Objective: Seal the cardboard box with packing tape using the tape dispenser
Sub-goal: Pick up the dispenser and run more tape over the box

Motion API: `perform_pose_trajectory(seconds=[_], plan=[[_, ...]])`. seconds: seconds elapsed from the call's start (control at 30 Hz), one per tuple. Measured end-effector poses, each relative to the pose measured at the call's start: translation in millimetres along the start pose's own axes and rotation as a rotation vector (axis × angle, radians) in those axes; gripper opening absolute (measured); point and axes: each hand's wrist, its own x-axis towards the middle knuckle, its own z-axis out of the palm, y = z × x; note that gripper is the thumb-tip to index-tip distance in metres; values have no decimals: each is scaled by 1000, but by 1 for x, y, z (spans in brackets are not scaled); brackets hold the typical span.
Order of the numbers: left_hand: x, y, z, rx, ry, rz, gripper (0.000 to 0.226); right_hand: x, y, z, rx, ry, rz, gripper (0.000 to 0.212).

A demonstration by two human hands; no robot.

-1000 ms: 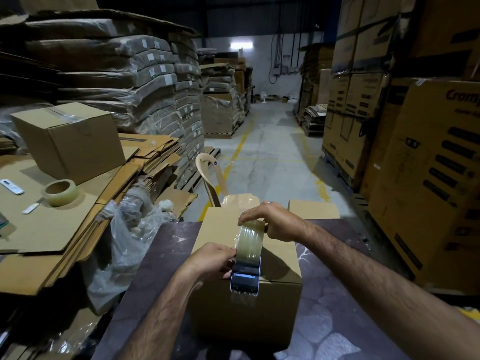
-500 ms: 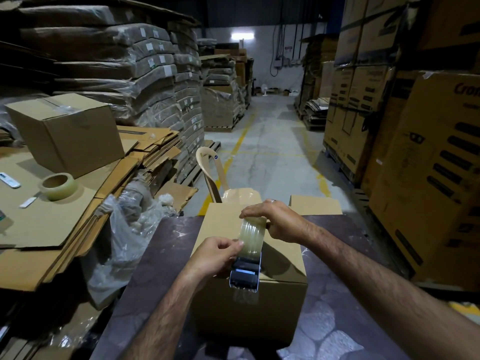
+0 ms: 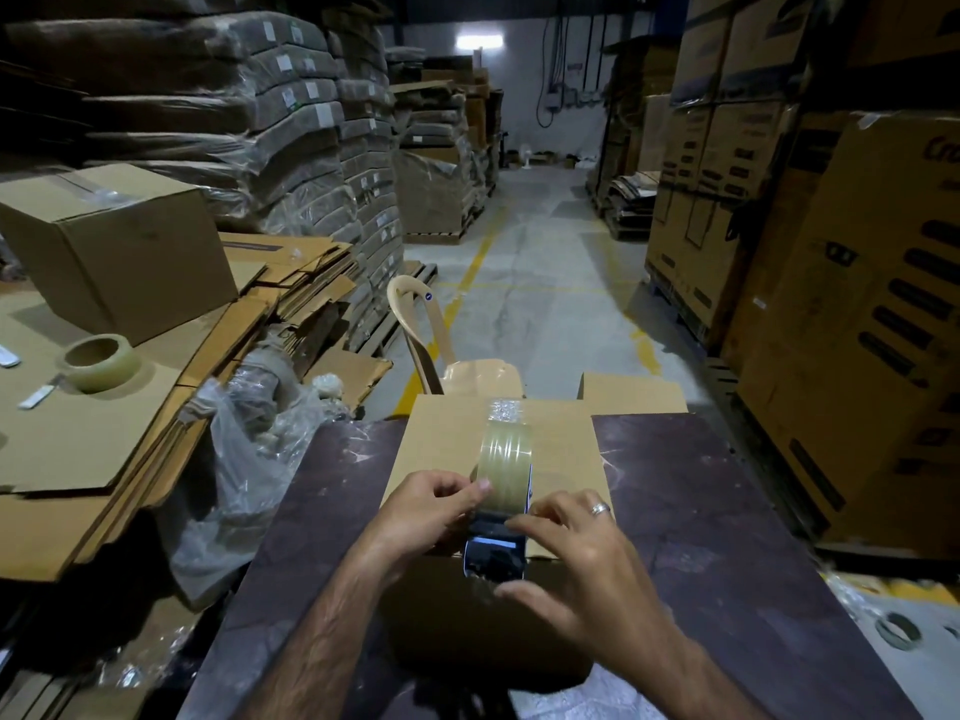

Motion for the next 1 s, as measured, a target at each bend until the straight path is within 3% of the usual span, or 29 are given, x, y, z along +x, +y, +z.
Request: perform_pose_trajectory(seconds=[0.23,0.5,0.63,0.83,1.0], plan=[[3,-1,0,-21,-31,-3,32,-2,5,22,-61,-5,17,55],[5,-2,-2,-70,-50,-16,42,0,7,32,-29,118,-23,13],[6,0,-4,-48,-53,-18,40,2,6,34,9,149,-29,4],[11,6,-6,39,72,52,24,1,5,36,12,190,-57,8],[15,22,-1,167,176,152,46,3,5,37,-11,229,-57,7]])
